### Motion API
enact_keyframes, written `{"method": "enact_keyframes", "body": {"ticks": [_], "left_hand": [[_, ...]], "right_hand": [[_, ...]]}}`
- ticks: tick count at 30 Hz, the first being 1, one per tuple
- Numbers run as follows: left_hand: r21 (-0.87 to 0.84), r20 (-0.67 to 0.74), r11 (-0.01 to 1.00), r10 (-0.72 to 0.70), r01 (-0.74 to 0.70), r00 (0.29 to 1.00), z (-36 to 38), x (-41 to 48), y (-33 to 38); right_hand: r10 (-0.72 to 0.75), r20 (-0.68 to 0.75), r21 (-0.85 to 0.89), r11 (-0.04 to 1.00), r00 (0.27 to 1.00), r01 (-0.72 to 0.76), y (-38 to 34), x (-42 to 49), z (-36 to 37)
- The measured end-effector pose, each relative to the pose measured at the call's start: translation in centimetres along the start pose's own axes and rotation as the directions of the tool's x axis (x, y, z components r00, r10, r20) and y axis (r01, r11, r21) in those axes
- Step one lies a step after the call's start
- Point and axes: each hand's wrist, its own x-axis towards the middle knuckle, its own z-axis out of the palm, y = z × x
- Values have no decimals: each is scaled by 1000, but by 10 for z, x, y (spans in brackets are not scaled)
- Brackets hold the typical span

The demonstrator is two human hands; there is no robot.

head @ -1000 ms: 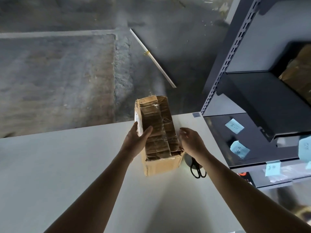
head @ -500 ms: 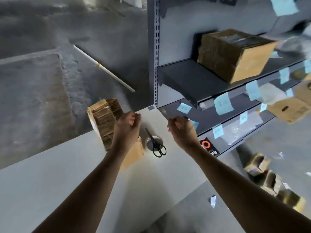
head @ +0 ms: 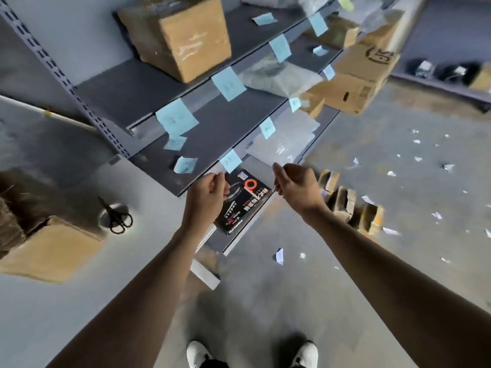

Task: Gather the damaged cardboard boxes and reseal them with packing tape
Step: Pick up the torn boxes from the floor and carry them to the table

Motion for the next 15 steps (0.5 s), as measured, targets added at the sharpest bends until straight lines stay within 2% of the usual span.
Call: {"method": "enact_keyframes", "body": {"ticks": [7, 15], "left_hand": [[-41, 201, 997, -62, 72, 978, 148, -7, 33], [14, 449, 998, -61, 61, 891, 284, 21, 44]], "right_hand": [[175, -129, 72, 983, 976, -167, 96, 5, -117], [315, -306, 122, 949, 898, -291, 188, 27, -210]]}}
